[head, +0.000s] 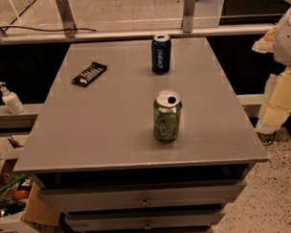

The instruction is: Knock pepsi can over

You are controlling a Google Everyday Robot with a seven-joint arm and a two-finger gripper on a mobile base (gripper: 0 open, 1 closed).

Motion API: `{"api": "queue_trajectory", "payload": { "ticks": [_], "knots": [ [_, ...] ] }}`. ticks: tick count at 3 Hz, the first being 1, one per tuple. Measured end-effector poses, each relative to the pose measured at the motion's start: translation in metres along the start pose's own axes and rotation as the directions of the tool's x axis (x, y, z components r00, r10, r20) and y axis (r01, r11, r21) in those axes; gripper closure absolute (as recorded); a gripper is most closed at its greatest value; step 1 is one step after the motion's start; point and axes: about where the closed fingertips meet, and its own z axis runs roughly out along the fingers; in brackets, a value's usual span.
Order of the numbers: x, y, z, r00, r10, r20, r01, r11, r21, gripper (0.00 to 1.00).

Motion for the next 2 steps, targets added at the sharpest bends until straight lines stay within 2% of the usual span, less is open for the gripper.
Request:
{"api": "queue_trajectory", "payload": {
  "ticks": [1, 2],
  "knots": [
    [-0.001, -0.006, 0.002, 1.000, -0.004, 0.008, 0.004, 0.9999, 0.013, 0.00],
    [-0.005, -0.028, 0.020, 0.996, 0.009, 0.084, -0.011, 0.9996, 0.026, 0.00]
  ]
}}
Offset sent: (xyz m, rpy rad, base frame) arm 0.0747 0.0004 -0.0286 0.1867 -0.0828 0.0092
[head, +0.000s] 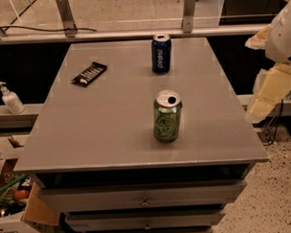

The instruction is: Knock pepsi can over

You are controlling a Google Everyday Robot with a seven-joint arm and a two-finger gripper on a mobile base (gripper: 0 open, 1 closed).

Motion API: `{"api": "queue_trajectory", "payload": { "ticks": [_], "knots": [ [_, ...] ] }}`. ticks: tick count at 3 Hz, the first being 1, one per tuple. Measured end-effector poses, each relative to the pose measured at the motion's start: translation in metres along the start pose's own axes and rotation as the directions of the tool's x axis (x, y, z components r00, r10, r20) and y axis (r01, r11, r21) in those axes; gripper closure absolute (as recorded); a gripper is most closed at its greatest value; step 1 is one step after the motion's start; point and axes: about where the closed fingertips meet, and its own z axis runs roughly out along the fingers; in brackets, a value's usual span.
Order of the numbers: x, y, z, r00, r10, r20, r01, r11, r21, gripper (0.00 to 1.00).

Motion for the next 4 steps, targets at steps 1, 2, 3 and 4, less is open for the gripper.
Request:
{"api": "queue_trajectory", "payload": {
  "ticks": [1, 2, 3, 4],
  "knots": [
    [-0.007, -0.031, 0.034, 0.997, 0.016, 0.069, -0.018, 0.9995, 0.026, 0.00],
    [-0.020, -0.062, 0.064, 0.991, 0.036, 0.128, -0.042, 0.9981, 0.045, 0.00],
    [-0.037, -0.099, 0.095, 0.981, 0.063, 0.184, -0.072, 0.9964, 0.044, 0.00],
    [-0.057, -0.132, 0.122, 0.961, 0.117, 0.249, -0.126, 0.9918, 0.019, 0.00]
  ]
}}
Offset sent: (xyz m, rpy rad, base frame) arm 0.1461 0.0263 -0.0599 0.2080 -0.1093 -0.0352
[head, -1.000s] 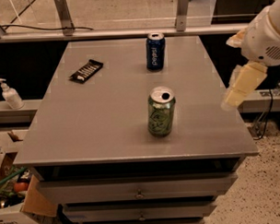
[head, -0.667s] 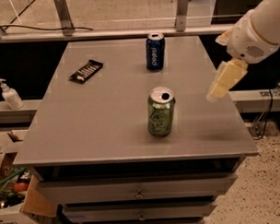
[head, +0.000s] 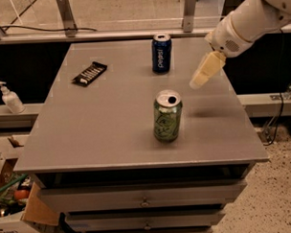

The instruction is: Knock pepsi can over

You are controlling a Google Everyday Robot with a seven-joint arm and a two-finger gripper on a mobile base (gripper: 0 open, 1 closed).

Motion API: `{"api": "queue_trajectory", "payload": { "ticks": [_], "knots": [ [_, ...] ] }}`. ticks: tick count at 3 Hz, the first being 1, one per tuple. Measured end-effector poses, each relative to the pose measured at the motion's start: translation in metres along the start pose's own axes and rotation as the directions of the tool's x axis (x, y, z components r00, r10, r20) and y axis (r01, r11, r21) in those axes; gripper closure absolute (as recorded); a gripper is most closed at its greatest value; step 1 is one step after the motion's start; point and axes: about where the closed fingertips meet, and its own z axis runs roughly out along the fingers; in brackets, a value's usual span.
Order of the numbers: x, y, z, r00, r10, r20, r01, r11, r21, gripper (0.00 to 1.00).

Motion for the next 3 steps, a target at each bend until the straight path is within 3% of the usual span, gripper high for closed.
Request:
{"api": "queue_trajectory", "payload": {
  "ticks": [1, 3],
  "knots": [
    [-0.018, -0.016, 0.030, 0.996, 0.060, 0.061, -0.058, 0.9979, -0.030, 0.00],
    [-0.049, -0.032, 0.073, 0.956, 0.181, 0.231, -0.156, 0.9805, -0.120, 0.00]
  ]
}}
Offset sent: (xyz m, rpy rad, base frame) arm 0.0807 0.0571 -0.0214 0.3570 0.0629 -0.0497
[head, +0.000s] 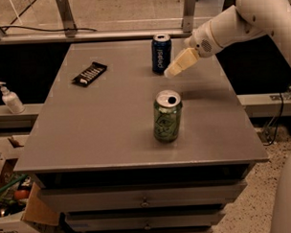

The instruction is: Knock pepsi can over

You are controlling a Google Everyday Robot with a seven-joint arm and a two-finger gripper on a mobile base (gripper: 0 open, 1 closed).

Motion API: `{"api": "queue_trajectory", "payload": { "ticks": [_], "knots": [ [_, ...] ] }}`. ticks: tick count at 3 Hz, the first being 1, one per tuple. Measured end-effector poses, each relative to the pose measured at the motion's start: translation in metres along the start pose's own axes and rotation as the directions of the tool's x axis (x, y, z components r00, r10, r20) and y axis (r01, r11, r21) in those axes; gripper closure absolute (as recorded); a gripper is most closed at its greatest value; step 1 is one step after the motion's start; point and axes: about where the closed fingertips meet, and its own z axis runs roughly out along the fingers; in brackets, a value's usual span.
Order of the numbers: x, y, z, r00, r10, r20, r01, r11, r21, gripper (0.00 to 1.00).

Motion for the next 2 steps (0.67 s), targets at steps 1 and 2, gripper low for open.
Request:
{"api": "queue_trajectory", "payload": {
  "ticks": [1, 2],
  "knots": [
    [-0.014, -0.002, 0.020, 0.995, 0.018, 0.099, -0.014, 0.9988, -0.046, 0.00],
    [-0.028, -0.004, 0.034, 0.981, 0.018, 0.191, -0.003, 0.9969, -0.079, 0.00]
  ]
}}
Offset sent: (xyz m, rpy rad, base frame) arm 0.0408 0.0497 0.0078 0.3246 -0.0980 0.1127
